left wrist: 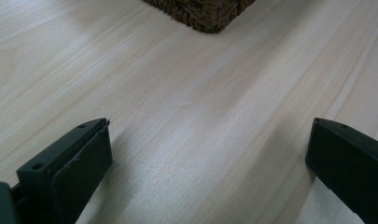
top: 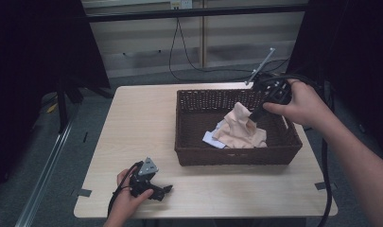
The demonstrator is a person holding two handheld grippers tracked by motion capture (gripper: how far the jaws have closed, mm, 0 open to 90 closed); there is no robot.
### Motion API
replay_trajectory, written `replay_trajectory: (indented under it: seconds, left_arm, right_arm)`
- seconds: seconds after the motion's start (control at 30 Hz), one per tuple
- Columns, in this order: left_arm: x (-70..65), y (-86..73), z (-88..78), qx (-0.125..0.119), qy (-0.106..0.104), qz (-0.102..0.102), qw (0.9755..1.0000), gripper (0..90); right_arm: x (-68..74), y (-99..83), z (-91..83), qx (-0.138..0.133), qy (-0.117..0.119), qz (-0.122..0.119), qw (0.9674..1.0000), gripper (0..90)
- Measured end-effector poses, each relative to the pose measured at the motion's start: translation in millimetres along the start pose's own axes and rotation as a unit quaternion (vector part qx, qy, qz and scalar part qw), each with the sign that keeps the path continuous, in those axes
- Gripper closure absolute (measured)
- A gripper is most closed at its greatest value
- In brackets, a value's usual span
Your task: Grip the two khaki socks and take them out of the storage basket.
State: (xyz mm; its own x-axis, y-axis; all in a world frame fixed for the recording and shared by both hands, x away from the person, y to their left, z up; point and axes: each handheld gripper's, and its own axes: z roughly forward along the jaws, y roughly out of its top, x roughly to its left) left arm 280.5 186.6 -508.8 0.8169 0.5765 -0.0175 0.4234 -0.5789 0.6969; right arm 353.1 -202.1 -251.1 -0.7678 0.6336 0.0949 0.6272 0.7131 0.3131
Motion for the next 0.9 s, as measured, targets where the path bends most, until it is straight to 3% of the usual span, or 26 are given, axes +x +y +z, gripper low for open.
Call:
replay_trajectory:
  seconds: [0.53, 0.87, 0.9]
  left_arm:
    - [0.0, 0.0, 0.0, 0.000, 0.000, 0.000, 1.0000, 0.0]
    - [0.0, 0.0, 0.0, 0.000, 0.000, 0.000, 1.0000, 0.0]
    - [-0.1, 0.0, 0.0, 0.000, 0.000, 0.000, 1.0000, 0.0]
  right_arm:
    - [25.7, -2.5, 2.2, 0.023, 0.019, -0.038, 0.9988, 88.7]
    - [34.3, -3.4, 2.4, 0.015, 0.034, -0.049, 0.9981, 88.6]
    - [36.0, -4.2, 3.3, 0.010, 0.038, -0.058, 0.9975, 88.6]
